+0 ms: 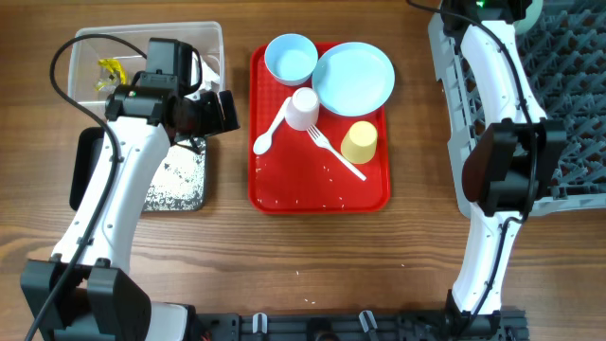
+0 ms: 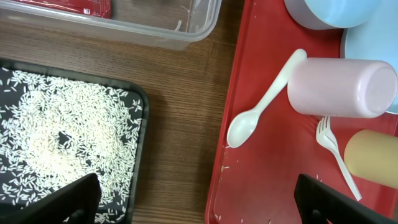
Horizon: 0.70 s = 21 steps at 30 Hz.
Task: Sort waste into correct bins and load items into the dishwasher rack
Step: 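Withdraw the right gripper from the rack toward the red tray, then reach the right gripper over the light blue bowl on the red tray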
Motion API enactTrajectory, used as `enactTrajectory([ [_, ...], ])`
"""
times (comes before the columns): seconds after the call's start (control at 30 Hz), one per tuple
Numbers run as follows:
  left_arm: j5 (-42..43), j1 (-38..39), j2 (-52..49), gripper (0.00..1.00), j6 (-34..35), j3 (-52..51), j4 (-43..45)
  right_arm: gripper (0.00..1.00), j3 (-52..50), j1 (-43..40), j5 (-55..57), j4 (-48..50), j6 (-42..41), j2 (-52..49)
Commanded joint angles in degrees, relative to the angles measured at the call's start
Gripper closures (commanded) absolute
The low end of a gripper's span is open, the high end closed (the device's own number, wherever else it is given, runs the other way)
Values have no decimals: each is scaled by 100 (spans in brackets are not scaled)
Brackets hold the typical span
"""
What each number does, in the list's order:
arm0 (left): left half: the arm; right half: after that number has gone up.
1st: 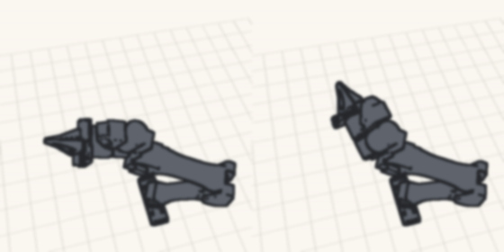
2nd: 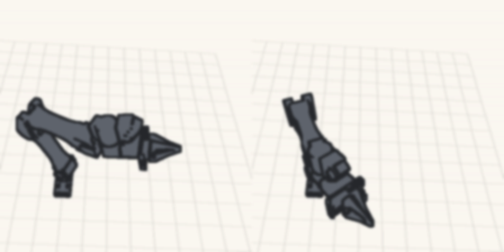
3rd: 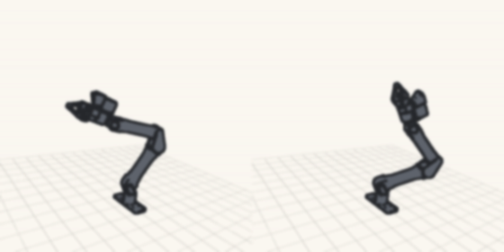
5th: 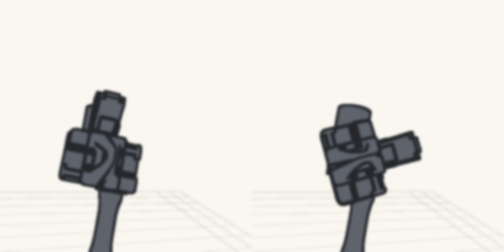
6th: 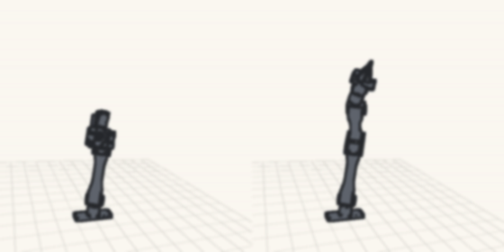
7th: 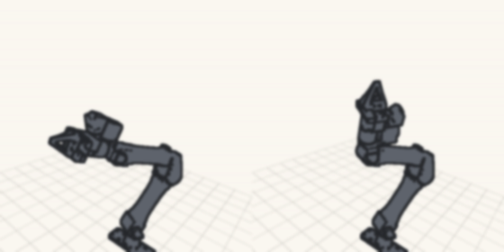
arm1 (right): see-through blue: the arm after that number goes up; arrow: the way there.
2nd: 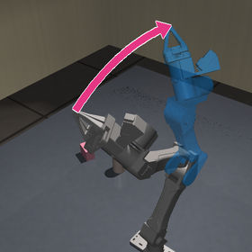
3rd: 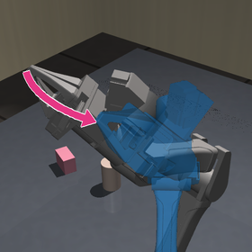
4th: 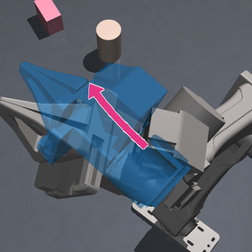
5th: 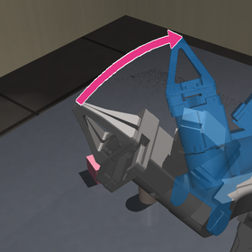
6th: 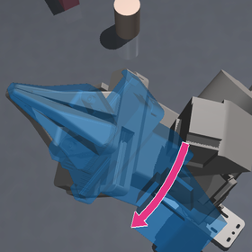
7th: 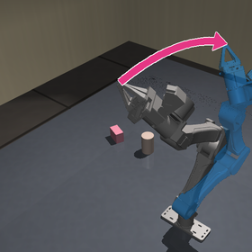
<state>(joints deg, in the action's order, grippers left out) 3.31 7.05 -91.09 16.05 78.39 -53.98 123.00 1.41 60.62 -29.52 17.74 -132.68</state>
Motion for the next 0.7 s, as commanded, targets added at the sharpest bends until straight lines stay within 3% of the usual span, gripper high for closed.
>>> enactTrajectory([
  [0.0,68,-15,-44,0,72,26,13,96,-13,-31,9,-13,22,-203],
  [0.47,68,-15,-44,0,74,26,13,96,-87,-7,-282,-181,13,-352],
  [0.67,68,-15,-44,0,74,26,13,96,-87,13,260,402,483,-352],
])
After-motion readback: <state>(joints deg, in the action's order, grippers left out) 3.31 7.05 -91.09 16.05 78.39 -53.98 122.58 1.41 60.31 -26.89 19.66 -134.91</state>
